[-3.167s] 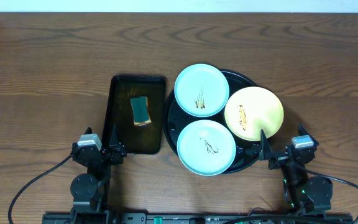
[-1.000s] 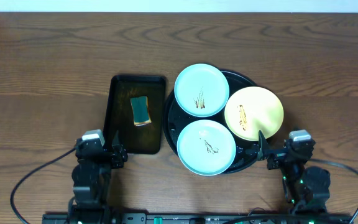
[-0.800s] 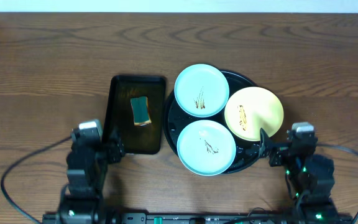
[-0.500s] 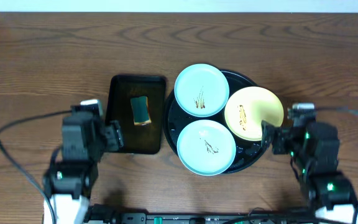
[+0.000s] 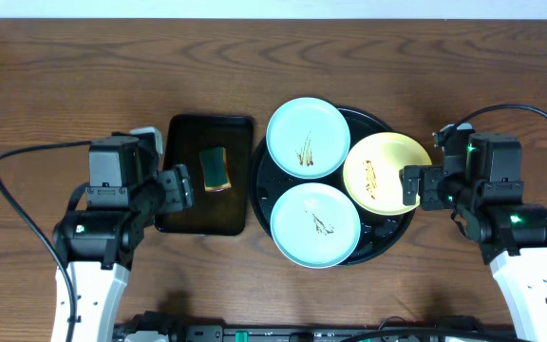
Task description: Clean dirty plates on tray and stack at the side
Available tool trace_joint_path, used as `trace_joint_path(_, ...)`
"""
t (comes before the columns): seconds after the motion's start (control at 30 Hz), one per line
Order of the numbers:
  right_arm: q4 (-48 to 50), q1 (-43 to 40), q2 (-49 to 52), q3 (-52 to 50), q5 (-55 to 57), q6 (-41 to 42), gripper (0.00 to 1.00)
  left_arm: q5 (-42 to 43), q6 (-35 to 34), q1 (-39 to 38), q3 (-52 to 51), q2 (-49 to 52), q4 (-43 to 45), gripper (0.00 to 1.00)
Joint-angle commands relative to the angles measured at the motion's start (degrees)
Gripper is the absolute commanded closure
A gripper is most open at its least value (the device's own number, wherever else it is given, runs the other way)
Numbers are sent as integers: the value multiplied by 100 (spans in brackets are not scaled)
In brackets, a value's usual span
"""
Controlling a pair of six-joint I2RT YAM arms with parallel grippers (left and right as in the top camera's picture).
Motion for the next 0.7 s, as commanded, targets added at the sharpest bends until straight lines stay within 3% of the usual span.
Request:
trace_joint_path(0.0,-11,-50,-26,149,280,-116,1,160,-66,17,92,225,232,25)
trace_joint_path(0.43,-31,-66,-24,146,310,-114,1,109,-107,-219,94,1945,1792,26)
trace_joint_path(0.57,-33,-66,-24,146,310,-114,1,-662,-120,-584,94,2566,2050,26)
trace_joint_path(0.67,-37,-66,-24,146,313,-116,1,-752,-118,-800,94,3016,2153,26)
